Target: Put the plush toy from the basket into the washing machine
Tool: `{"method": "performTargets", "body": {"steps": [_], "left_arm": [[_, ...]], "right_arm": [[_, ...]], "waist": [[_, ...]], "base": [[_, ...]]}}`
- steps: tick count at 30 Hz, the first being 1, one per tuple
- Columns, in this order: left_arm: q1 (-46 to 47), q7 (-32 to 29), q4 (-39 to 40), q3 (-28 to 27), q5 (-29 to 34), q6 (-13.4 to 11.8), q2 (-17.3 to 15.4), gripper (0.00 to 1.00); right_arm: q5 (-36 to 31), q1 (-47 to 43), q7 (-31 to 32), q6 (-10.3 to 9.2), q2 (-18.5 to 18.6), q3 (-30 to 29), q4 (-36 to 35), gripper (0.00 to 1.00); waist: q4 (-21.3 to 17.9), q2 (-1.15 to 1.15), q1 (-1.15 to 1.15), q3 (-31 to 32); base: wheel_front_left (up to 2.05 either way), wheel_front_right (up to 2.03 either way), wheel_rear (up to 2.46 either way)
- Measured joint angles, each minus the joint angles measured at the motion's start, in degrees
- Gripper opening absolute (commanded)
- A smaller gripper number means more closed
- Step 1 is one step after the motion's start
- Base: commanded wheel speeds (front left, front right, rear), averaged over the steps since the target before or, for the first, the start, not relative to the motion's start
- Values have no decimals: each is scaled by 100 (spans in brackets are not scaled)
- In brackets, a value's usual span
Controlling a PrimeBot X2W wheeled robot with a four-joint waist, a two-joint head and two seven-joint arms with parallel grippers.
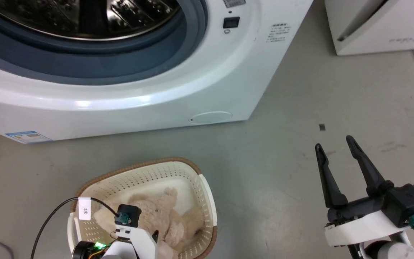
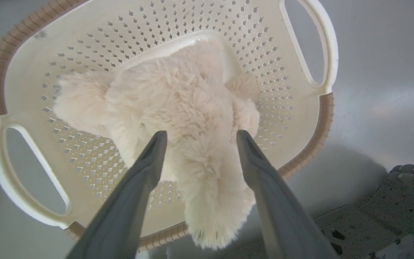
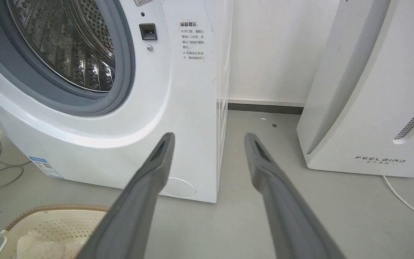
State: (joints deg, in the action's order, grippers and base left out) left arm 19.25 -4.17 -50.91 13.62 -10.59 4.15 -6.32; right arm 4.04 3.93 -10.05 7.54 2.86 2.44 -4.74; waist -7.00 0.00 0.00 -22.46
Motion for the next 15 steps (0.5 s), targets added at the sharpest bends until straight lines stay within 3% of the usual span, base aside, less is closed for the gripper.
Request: {"method": "performTargets", "body": {"steps": [15], "left_arm": [[619, -391, -876, 224, -298, -119, -235, 100]], "right_arm": [[76, 149, -175, 0, 1, 94, -130, 100]], "waist": [[-225, 0, 0, -712]], "base": [[0, 0, 0]]}}
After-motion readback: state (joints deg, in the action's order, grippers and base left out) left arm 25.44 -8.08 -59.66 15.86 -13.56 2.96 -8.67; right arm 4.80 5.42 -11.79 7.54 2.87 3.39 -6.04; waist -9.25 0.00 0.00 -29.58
